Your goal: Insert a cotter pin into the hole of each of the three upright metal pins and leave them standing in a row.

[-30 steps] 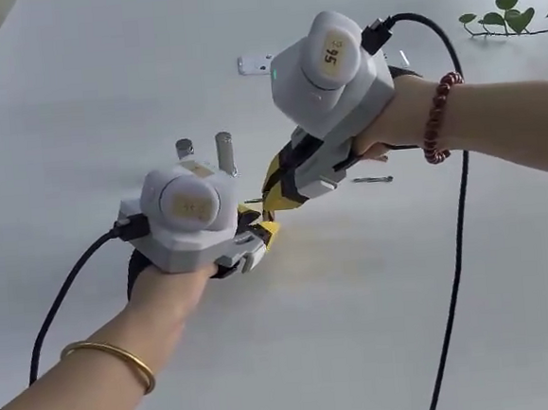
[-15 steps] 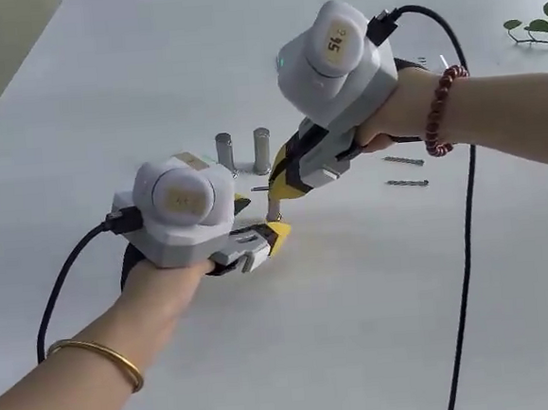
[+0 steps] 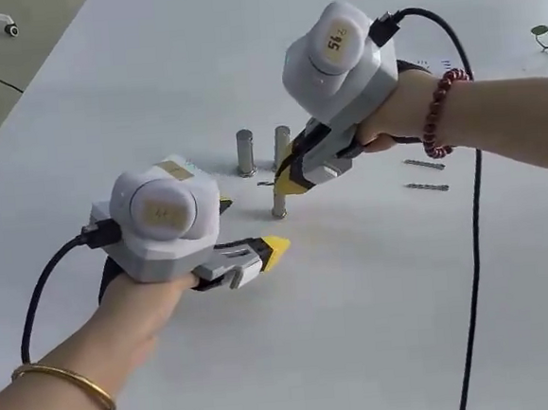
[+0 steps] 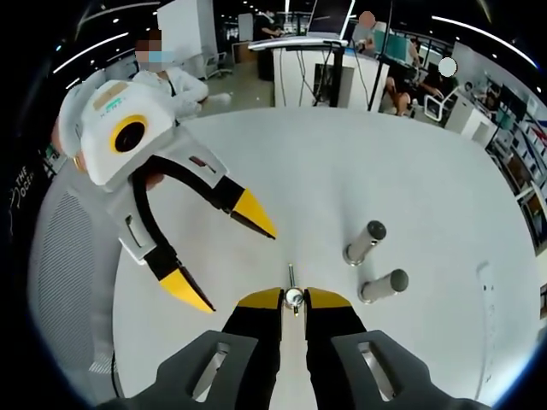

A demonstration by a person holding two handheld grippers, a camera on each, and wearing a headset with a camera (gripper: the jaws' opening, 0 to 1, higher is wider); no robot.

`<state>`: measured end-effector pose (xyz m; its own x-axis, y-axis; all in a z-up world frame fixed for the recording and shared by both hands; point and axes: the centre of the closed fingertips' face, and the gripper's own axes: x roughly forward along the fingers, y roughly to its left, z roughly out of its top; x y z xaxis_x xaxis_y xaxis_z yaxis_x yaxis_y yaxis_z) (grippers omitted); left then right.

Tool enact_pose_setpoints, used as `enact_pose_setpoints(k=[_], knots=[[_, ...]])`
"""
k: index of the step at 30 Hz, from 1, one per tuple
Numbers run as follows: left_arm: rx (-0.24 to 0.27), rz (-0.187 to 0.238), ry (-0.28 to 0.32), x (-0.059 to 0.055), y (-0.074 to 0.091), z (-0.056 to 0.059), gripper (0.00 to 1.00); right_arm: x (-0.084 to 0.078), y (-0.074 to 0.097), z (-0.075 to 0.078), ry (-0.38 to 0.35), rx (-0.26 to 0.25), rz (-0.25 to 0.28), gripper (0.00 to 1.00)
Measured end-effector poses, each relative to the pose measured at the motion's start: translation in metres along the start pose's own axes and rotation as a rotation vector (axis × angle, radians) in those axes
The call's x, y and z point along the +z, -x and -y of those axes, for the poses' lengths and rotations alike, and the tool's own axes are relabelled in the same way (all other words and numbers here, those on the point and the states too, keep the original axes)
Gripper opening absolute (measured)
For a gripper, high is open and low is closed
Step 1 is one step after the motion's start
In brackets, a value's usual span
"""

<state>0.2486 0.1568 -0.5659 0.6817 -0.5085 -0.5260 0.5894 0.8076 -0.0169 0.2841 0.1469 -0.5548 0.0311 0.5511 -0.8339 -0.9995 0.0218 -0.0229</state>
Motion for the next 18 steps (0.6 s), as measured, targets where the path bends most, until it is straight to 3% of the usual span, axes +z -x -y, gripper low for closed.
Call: enact_pose_setpoints(k=[18], knots=[[-0.012,0.055,0.029,0.016,0.017,0.009,0.63,-0.002,-0.002,-0.003,0.012,-0.011,-0.026,0.04]])
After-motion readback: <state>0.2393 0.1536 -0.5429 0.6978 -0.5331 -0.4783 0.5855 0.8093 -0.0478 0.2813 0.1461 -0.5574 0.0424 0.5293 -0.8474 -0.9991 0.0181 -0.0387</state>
